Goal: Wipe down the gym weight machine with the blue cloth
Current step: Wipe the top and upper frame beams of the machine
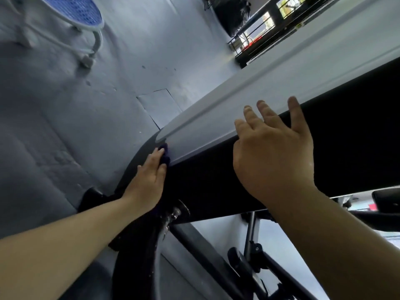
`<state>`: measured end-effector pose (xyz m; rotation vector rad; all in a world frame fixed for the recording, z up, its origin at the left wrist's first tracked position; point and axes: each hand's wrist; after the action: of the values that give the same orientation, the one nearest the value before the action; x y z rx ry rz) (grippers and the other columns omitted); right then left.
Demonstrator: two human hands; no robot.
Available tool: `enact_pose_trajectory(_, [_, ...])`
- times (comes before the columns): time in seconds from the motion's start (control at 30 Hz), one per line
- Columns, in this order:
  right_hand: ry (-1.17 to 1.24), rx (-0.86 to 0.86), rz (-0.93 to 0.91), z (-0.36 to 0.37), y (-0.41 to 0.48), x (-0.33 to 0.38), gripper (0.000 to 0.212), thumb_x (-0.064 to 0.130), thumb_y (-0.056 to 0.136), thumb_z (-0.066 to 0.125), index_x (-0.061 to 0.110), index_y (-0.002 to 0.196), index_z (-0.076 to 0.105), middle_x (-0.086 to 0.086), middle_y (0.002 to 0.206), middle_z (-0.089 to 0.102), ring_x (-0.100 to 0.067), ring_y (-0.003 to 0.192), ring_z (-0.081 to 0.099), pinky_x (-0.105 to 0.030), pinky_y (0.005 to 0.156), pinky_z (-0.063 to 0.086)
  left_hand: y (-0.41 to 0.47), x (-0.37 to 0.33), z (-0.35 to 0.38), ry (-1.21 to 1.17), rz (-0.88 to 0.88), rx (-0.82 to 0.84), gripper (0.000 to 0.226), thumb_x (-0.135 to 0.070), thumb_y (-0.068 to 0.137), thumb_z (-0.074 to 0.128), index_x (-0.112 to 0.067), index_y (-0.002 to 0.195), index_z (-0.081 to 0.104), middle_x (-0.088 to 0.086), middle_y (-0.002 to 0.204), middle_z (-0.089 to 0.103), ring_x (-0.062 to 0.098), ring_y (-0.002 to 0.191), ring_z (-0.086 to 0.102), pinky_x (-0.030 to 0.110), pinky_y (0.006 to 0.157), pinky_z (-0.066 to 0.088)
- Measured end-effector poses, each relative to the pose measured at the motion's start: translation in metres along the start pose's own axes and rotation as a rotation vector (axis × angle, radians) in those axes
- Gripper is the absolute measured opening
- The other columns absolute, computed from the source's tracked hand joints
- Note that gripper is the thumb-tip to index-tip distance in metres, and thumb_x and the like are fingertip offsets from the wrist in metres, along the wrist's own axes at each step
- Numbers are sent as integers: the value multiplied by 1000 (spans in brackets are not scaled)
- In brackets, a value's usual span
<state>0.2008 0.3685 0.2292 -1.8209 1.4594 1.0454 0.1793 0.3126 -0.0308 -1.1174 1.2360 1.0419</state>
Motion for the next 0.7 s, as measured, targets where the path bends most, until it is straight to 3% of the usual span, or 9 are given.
enact_pose_trajectory(0.03, [-3, -16, 1, 2, 1, 3, 48, 28, 95, 33, 15, 134, 58, -8, 148, 48, -24, 144, 34, -52, 118, 1, -2, 11, -3, -15, -152, 23, 50, -28, 107, 29, -26, 155, 20, -7, 163, 16, 15, 150, 14, 34, 122, 6])
enact_pose_trajectory(0.1, [5, -105, 21, 9, 3, 7, 44, 23, 92, 38, 12, 121, 68, -10, 136, 60, -28, 136, 47, -53, 115, 10, -6, 8, -2, -115, -264, 27, 50, -24, 107, 29, -23, 156, 19, -5, 164, 11, 12, 150, 7, 31, 122, 5])
enact_pose_trajectory(0.17, [32, -190, 15, 16, 5, 6, 42, 23, 88, 41, 10, 112, 72, -12, 126, 66, -30, 128, 55, -51, 111, 14, -8, -14, 0, -283, -242, -23, 53, -15, 104, 29, -23, 156, 21, -7, 164, 10, 10, 150, 6, 31, 122, 3])
enact_pose_trajectory(0.27, [73, -263, -98, 22, 2, 2, 37, 24, 86, 45, 12, 104, 76, -10, 118, 70, -29, 122, 60, -48, 111, 18, -15, -43, -6, -545, -225, 109, 78, 1, 86, 39, -35, 154, 22, -9, 161, 21, 22, 146, 24, 41, 121, 17])
enact_pose_trajectory(0.33, [77, -321, -201, 24, -8, -2, 33, 21, 88, 48, 11, 100, 77, -9, 115, 72, -28, 122, 59, -47, 114, 17, -24, -55, -15, -471, -151, 225, 92, 6, 79, 40, -46, 152, 18, -11, 158, 25, 29, 142, 33, 51, 117, 29])
enact_pose_trajectory(0.4, [94, -351, -269, 29, -25, -9, 33, 21, 91, 48, 12, 108, 75, -9, 123, 68, -29, 132, 50, -47, 119, 10, -37, -64, -21, -273, -9, 264, 94, 11, 84, 44, -46, 152, 16, -17, 157, 25, 16, 141, 34, 43, 116, 34])
enact_pose_trajectory(0.5, [107, -382, -210, 38, -57, -26, 45, 23, 91, 47, 19, 134, 60, -6, 149, 47, -27, 145, 29, -48, 122, 0, -50, -89, -24, -56, 352, 132, 85, 5, 86, 64, -42, 148, 27, -21, 148, 32, 2, 137, 34, 26, 114, 33])
enact_pose_trajectory(0.63, [159, -533, 60, 47, -89, -53, 56, 26, 95, 53, 21, 150, 39, -6, 160, 23, -30, 148, 18, -48, 121, 2, -32, -123, -20, 263, 1068, -61, 59, -6, 83, 69, -19, 138, 51, -4, 146, 45, 17, 131, 47, 23, 108, 41])
enact_pose_trajectory(0.7, [221, -577, 176, 50, -97, -59, 60, 28, 94, 57, 18, 150, 36, -6, 159, 23, -31, 148, 17, -49, 120, 0, -14, -130, -20, 484, 1274, -106, 55, -18, 82, 69, -20, 135, 52, -1, 143, 47, 22, 122, 50, 30, 105, 42])
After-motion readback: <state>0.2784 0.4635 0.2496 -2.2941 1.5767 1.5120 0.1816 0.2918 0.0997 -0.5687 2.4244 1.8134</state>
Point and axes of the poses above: each hand's wrist, its own y-axis towards the middle knuckle, its own z-axis out of the palm, x = y × z
